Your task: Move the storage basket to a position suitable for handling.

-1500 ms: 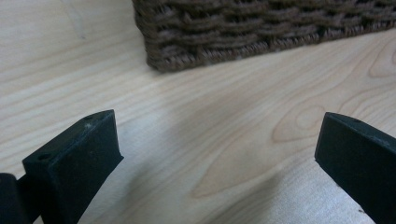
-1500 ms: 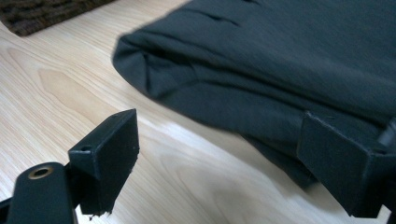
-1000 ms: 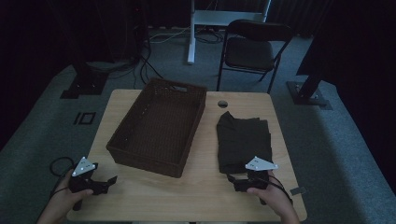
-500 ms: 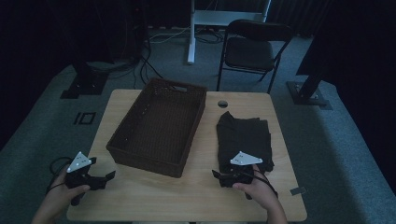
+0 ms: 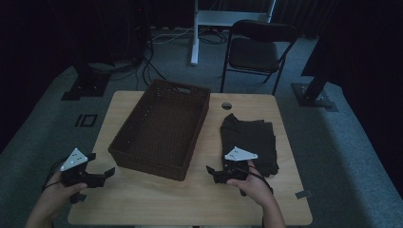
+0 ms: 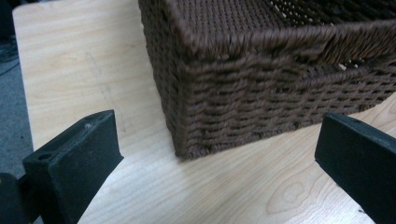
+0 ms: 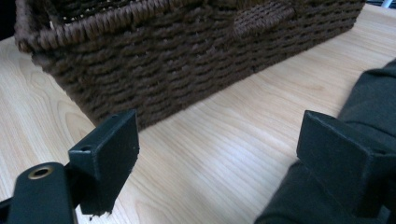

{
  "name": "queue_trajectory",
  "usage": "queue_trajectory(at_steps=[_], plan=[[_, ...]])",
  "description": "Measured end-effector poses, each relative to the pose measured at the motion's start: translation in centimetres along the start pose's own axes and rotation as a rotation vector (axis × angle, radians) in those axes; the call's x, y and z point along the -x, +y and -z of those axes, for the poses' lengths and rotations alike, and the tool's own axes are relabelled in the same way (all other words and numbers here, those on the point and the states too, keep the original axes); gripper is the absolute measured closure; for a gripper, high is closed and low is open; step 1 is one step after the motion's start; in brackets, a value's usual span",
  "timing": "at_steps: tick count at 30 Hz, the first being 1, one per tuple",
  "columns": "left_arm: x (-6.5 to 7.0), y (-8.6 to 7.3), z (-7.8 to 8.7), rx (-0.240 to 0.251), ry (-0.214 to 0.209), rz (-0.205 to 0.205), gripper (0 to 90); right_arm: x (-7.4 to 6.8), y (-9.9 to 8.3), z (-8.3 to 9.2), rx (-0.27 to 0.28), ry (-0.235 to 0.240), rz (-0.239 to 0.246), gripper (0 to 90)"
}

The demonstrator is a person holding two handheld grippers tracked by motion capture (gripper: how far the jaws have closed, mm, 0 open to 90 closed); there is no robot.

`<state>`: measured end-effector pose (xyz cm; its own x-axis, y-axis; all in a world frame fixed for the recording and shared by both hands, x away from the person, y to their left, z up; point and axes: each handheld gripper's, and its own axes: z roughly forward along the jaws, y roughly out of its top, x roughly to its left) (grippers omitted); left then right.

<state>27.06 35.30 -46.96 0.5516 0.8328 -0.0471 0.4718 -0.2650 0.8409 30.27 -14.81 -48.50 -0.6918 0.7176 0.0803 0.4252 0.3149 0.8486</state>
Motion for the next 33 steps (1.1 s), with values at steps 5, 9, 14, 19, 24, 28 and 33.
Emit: queue_trajectory(at_steps=[5, 9, 14, 19, 24, 28, 33], plan=[[-0.1, 1.1, 0.4, 0.029, -0.012, 0.000, 0.2, -0.5, 0.7, -0.4, 0.012, 0.007, -0.010, 12.7], [-0.1, 2.0, 0.4, 0.065, -0.030, 0.000, 0.3, -0.8, 1.4, -0.6, 0.025, 0.010, -0.008, 12.8], [-0.3, 3.0, 0.1, 0.064, -0.022, -0.004, 0.2, -1.2, 2.5, -1.0, 0.035, 0.013, -0.003, 12.8], [-0.9, 3.8, -0.1, 0.092, -0.043, 0.019, 0.3, -1.7, 3.4, -1.5, 0.045, 0.018, -0.008, 12.8], [-1.4, 4.3, -0.8, 0.102, -0.053, 0.028, 0.3, -1.9, 3.7, -1.9, 0.050, 0.016, -0.013, 12.9], [-2.0, 4.8, -1.6, 0.109, -0.046, 0.033, 0.2, -2.2, 4.2, -2.4, 0.061, 0.009, -0.028, 12.9], [-2.5, 5.6, -2.3, 0.133, -0.057, 0.036, 0.2, -2.5, 4.9, -2.9, 0.081, -0.004, -0.046, 12.9]])
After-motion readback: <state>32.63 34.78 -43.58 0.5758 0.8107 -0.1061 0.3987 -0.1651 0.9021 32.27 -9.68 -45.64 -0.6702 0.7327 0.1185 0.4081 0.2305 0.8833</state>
